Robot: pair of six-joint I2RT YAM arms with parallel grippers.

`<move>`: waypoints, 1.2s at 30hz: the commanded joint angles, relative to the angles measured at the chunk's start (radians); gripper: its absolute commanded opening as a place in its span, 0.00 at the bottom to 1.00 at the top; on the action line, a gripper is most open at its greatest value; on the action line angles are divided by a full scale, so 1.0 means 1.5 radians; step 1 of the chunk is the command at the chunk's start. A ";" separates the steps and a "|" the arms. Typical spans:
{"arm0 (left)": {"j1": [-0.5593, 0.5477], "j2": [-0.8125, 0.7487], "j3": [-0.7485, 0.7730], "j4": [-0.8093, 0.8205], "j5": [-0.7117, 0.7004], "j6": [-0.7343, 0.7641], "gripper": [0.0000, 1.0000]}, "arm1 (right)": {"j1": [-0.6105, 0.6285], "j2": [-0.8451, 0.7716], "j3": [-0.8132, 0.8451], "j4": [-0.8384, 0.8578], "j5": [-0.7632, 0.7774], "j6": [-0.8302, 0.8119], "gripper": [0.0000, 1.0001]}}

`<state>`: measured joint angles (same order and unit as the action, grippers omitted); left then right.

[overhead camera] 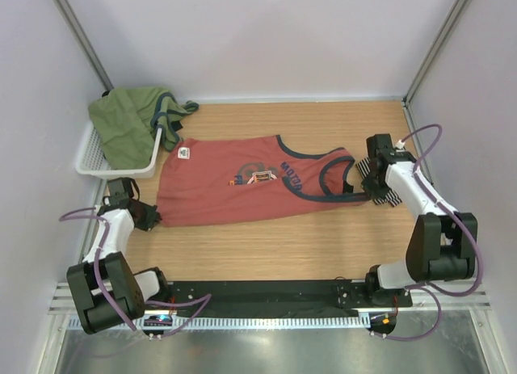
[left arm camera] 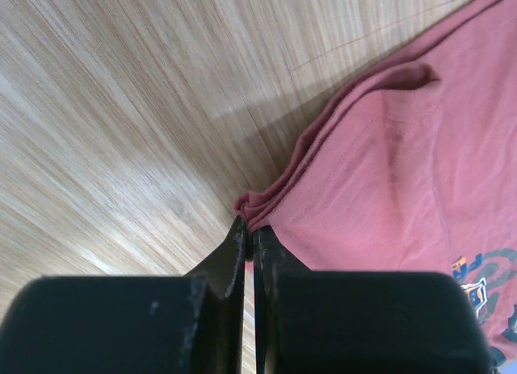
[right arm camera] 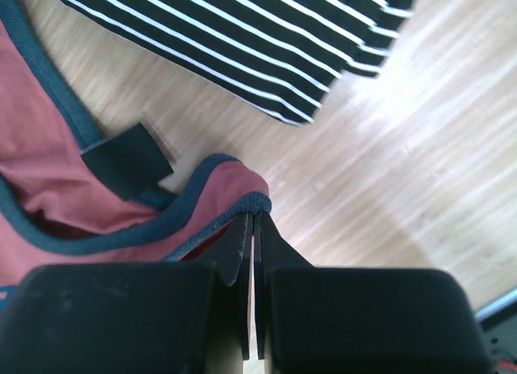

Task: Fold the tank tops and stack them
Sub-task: Fold the tank top

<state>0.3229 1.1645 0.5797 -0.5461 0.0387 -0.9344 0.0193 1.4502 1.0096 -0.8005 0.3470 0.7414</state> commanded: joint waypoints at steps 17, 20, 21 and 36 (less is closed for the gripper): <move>0.005 0.030 0.019 -0.002 0.016 0.010 0.00 | -0.005 0.081 0.108 -0.104 0.118 0.089 0.02; 0.005 0.031 0.002 0.014 0.013 0.008 0.01 | -0.005 0.132 0.107 -0.084 0.125 0.094 0.08; 0.005 0.032 0.001 0.018 0.012 0.009 0.02 | -0.005 0.141 0.101 -0.079 0.121 0.095 0.15; -0.022 -0.095 0.064 -0.047 -0.059 0.030 0.79 | 0.003 -0.028 0.030 0.080 0.015 -0.057 0.48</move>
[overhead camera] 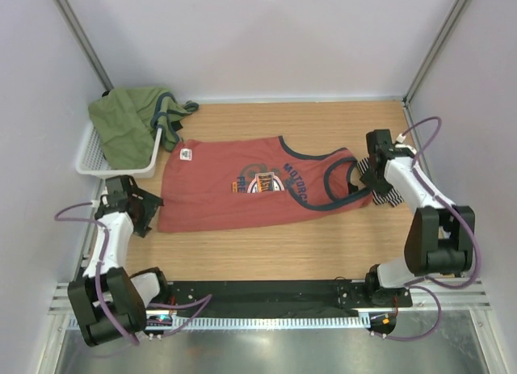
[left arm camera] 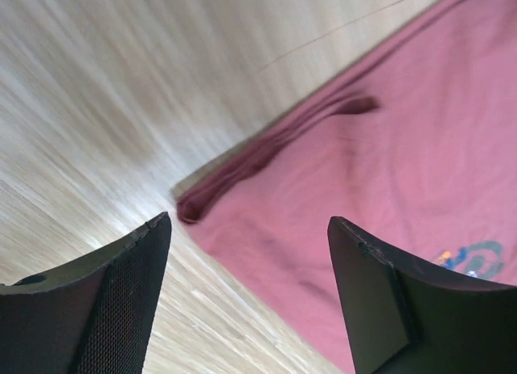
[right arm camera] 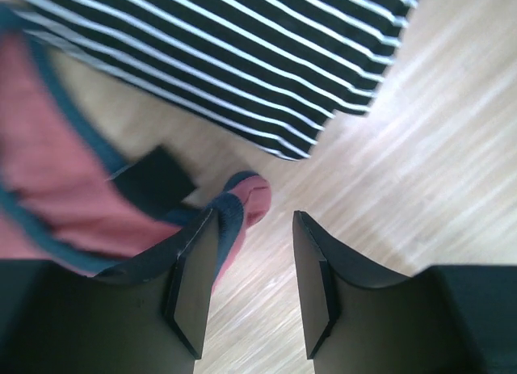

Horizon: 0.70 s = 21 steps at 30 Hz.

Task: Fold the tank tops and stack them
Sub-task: Fold the tank top

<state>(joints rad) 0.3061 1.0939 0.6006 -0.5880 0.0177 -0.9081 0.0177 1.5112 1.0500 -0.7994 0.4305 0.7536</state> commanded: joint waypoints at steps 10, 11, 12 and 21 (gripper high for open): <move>-0.019 0.046 0.162 -0.015 0.019 0.030 0.73 | 0.109 -0.048 0.038 0.126 -0.146 -0.114 0.51; -0.021 0.055 0.163 -0.005 0.028 0.028 0.71 | 0.111 -0.047 0.033 0.134 -0.168 -0.112 0.51; -0.024 0.062 0.164 0.000 0.035 0.023 0.70 | 0.111 -0.047 0.027 0.148 -0.194 -0.115 0.51; -0.074 0.158 0.162 0.084 0.047 -0.023 0.50 | 0.226 0.084 0.041 0.263 -0.372 -0.105 0.50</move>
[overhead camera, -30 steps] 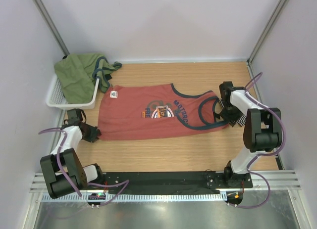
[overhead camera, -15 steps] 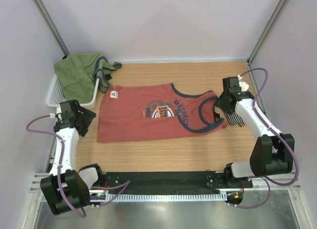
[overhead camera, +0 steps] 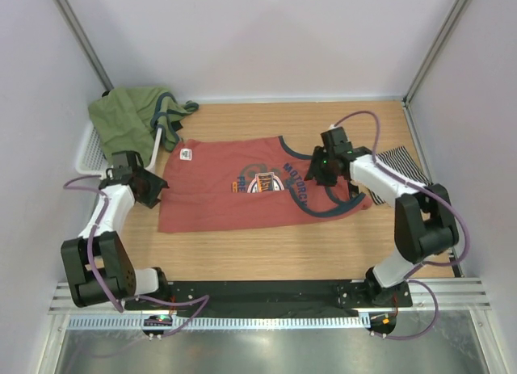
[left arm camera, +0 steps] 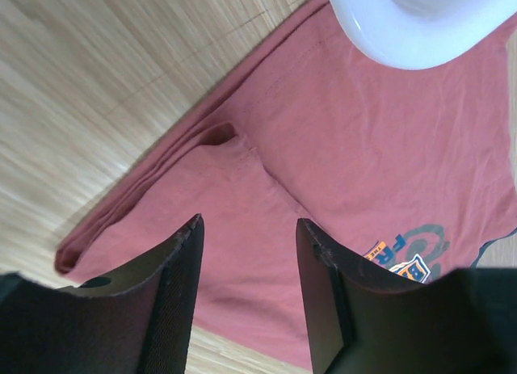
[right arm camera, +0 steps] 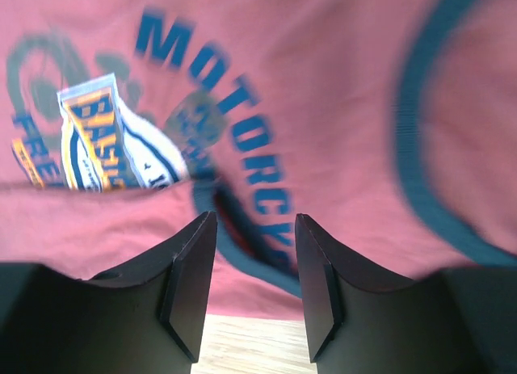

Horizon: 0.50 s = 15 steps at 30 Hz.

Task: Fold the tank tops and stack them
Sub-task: Fold the tank top

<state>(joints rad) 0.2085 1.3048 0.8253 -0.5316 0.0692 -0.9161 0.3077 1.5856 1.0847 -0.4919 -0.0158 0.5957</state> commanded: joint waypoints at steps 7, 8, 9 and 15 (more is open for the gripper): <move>-0.022 0.081 0.006 0.102 0.015 -0.031 0.34 | 0.074 0.115 0.043 0.092 -0.083 0.003 0.48; -0.022 0.096 0.006 0.106 0.015 -0.034 0.34 | 0.078 0.120 0.046 0.095 -0.085 0.003 0.47; -0.022 0.103 0.006 0.112 0.015 -0.034 0.34 | 0.079 0.125 0.048 0.095 -0.086 0.003 0.48; -0.023 0.145 0.010 0.139 0.007 -0.038 0.24 | 0.086 0.154 0.055 0.110 -0.091 0.007 0.35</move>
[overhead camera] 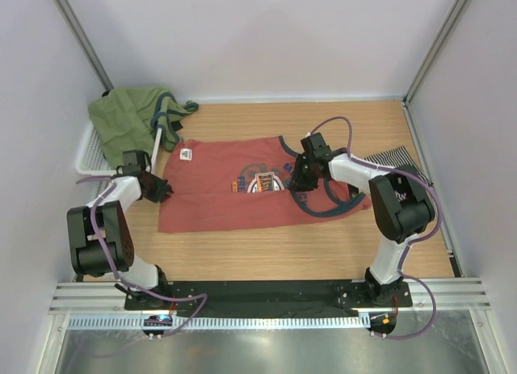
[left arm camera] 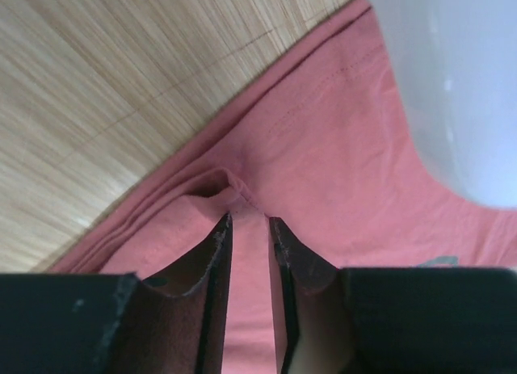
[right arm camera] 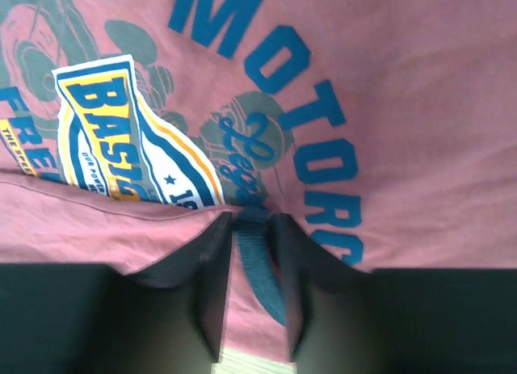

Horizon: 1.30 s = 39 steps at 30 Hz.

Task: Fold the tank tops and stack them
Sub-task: Fold the tank top

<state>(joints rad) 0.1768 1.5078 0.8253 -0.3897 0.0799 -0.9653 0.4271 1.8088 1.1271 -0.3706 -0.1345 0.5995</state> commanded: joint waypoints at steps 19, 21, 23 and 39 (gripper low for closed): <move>-0.001 0.063 0.035 0.069 -0.038 0.016 0.20 | 0.007 -0.027 0.012 0.014 0.059 -0.026 0.52; -0.002 0.049 0.020 0.083 -0.021 0.020 0.25 | 0.007 -0.046 0.008 0.002 0.065 -0.036 0.52; -0.007 0.029 -0.001 0.094 -0.007 0.021 0.34 | 0.007 -0.060 0.000 -0.015 0.086 -0.043 0.52; -0.048 -0.208 -0.064 0.032 -0.032 0.054 0.72 | 0.059 -0.205 -0.112 -0.025 0.125 -0.129 0.62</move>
<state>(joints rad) 0.1085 1.2438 0.7059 -0.3016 0.0444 -0.9154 0.4854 1.5730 0.9672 -0.4206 0.0387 0.4503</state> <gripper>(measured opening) 0.713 0.616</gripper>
